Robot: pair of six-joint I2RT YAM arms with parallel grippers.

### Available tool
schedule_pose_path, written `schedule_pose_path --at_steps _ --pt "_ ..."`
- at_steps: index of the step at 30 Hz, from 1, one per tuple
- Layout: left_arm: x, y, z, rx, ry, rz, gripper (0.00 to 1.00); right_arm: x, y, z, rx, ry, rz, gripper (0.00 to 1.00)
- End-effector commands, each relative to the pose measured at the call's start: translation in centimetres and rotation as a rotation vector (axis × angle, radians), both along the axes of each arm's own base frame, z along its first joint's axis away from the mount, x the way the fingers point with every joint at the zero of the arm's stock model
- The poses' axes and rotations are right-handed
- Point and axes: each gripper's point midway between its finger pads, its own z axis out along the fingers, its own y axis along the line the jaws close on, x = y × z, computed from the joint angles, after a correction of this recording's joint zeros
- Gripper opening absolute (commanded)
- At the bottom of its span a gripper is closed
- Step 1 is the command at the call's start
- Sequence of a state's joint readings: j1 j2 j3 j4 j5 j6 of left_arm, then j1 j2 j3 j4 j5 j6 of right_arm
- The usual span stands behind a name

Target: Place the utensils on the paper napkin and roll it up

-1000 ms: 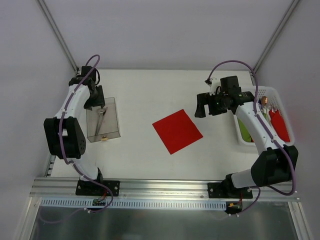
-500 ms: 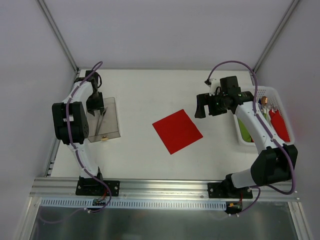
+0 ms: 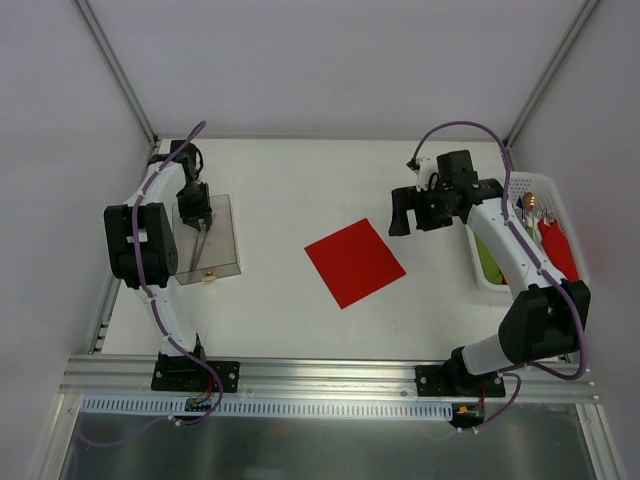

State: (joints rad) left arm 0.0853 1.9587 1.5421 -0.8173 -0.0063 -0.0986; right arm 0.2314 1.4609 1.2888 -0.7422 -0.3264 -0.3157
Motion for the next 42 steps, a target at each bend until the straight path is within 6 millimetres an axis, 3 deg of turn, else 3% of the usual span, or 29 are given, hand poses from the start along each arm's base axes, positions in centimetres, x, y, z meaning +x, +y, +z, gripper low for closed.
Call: schedule_pose_path --at_steps 1,20,34,42 --pt "-0.4 -0.6 -0.2 -0.031 0.021 -0.033 0.28 0.7 0.3 1.2 0.004 -0.029 0.014 0.99" --pt "-0.4 -0.2 -4.3 -0.019 0.127 -0.031 0.29 0.8 0.3 0.7 -0.008 -0.003 0.02 0.99" --pt "-0.4 1.5 -4.6 0.094 0.142 -0.075 0.32 0.9 0.6 0.6 0.003 0.0 0.031 0.99" --pt "-1.0 1.2 -6.3 0.055 0.189 -0.083 0.32 0.8 0.8 0.8 0.013 0.005 0.039 0.99"
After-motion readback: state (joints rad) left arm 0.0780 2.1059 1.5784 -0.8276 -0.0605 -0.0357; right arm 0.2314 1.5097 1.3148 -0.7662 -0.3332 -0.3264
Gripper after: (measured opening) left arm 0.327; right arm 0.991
